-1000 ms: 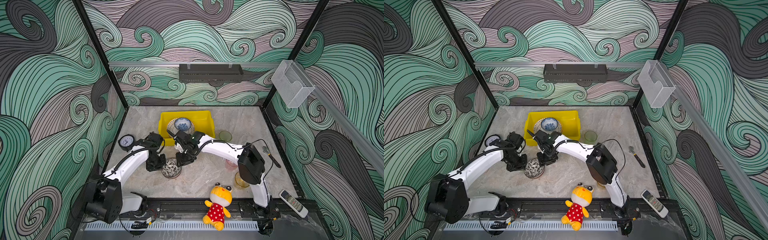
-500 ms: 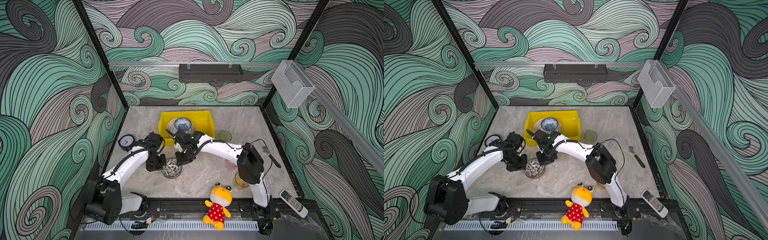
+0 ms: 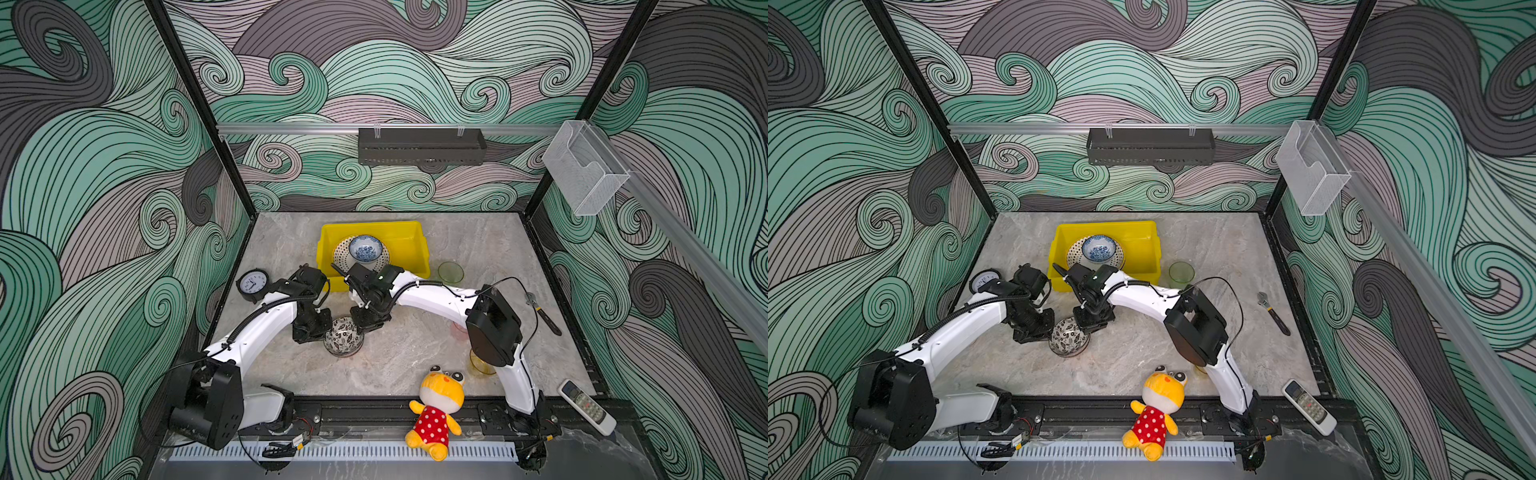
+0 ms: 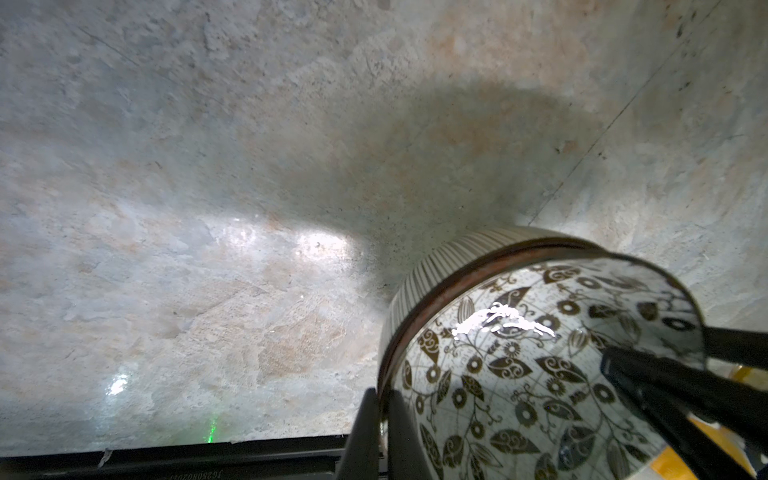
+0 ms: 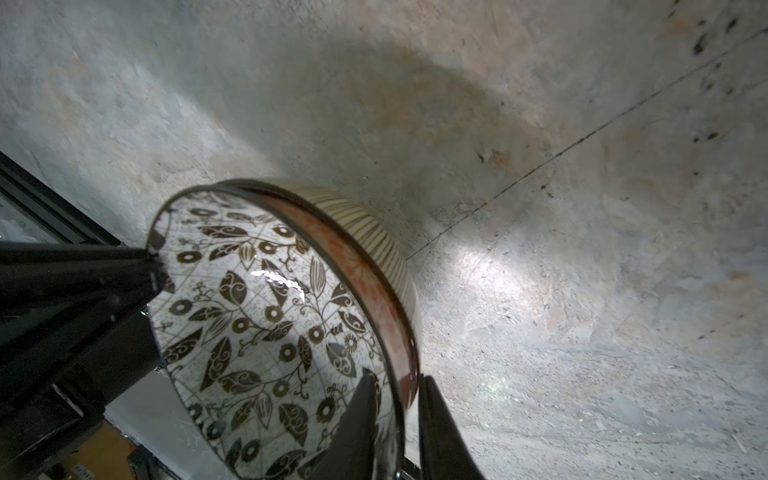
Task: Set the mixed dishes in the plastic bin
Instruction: 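Close the right gripper on the leaf-patterned bowl rim beside the left gripper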
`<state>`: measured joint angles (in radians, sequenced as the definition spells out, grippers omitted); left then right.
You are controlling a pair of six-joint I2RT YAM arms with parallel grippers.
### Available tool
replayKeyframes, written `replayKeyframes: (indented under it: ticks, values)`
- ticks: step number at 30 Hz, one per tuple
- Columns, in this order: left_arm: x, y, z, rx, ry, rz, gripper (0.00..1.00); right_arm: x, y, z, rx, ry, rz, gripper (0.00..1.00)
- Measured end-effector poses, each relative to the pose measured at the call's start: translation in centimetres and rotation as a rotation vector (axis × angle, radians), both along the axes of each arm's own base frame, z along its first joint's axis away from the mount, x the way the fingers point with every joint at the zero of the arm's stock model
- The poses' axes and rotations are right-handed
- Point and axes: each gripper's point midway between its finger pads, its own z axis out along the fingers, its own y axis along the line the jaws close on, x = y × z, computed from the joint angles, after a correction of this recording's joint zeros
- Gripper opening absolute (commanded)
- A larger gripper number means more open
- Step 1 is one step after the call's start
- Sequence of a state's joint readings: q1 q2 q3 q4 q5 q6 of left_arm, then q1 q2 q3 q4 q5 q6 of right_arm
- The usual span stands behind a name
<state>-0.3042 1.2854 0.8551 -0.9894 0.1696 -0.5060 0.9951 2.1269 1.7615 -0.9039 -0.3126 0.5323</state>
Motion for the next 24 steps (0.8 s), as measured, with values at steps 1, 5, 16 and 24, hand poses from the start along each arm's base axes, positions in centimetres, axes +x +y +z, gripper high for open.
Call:
replayKeyframes:
  ticks: [1, 5, 16, 24]
  values:
    - [-0.02, 0.00, -0.01, 0.000, 0.001, 0.000, 0.07, 0.00, -0.01, 0.02, -0.001, 0.000, 0.000, 0.16]
    - [-0.05, -0.01, -0.03, -0.001, 0.002, 0.000, 0.07, 0.09, 0.06, 0.20, 0.000, -0.006, 0.000, 0.16]
    - [-0.38, -0.27, 0.08, -0.018, 0.015, -0.002, 0.10, 0.42, -0.12, 0.06, -0.019, -0.032, -0.007, 0.07]
    - [-0.17, -0.38, 0.41, -0.026, -0.008, 0.000, 0.15, 0.14, 0.04, 0.29, -0.022, -0.037, 0.005, 0.00]
